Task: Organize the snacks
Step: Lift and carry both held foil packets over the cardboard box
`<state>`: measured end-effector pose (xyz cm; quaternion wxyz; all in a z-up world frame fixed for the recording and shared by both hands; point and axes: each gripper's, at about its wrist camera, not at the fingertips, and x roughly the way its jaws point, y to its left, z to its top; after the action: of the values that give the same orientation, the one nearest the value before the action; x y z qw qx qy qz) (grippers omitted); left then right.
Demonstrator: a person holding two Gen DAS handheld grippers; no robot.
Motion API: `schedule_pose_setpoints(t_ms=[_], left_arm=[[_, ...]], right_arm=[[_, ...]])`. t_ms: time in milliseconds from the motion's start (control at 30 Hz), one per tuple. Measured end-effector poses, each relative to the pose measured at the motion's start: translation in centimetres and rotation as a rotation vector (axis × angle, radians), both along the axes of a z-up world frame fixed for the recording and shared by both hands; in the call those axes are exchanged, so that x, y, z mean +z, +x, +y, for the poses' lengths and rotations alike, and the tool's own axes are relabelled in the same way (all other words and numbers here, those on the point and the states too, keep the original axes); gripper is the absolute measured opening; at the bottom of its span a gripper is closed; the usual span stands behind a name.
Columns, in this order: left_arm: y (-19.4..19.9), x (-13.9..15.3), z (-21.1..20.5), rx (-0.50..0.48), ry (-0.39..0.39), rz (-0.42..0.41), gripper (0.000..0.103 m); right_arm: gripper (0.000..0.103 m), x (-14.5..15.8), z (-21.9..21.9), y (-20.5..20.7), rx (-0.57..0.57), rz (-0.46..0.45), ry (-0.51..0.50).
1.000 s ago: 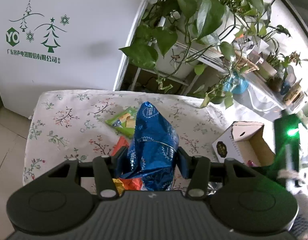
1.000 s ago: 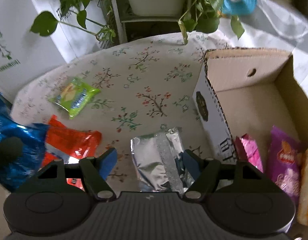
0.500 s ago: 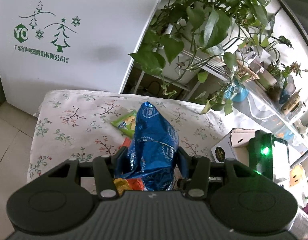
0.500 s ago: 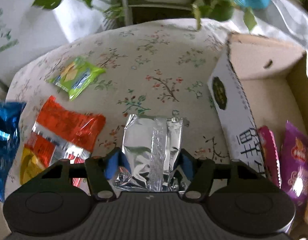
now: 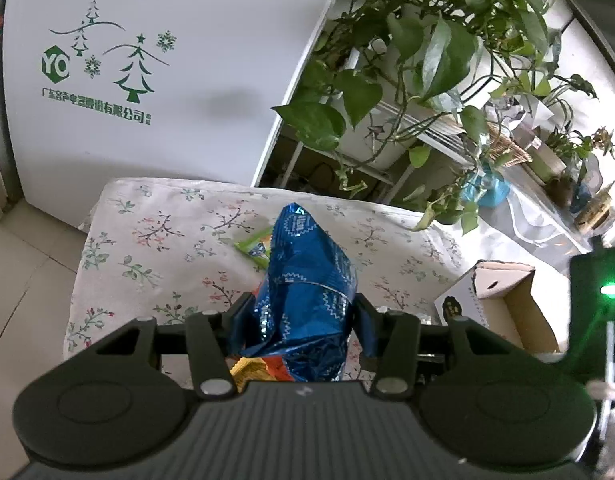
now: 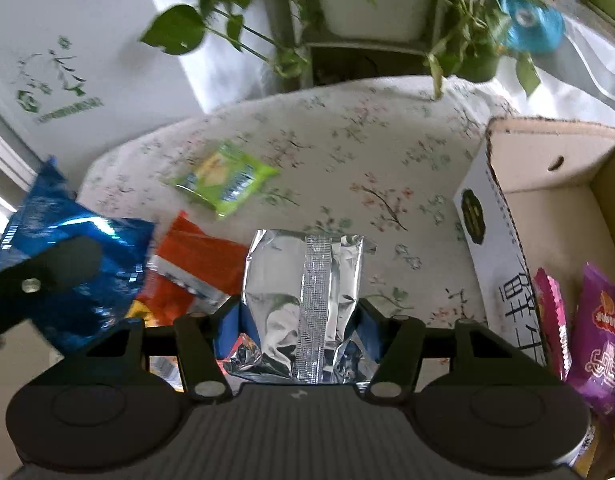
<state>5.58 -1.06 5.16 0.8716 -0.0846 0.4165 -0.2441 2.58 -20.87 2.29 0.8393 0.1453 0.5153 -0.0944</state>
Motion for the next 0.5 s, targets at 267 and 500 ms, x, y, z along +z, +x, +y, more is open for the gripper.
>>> schedule_pose_setpoints(t_ms=[267, 500], left_arm=[[0.2, 0.0, 0.3, 0.056, 0.012, -0.006, 0.051], [0.1, 0.2, -0.4, 0.068, 0.019, -0.019, 0.051]], right_arm=[[0.066, 1.4, 0.1, -0.6, 0.025, -0.032, 0.010], [0.066, 2.2, -0.2, -1.3, 0.027, -0.061, 0.006]])
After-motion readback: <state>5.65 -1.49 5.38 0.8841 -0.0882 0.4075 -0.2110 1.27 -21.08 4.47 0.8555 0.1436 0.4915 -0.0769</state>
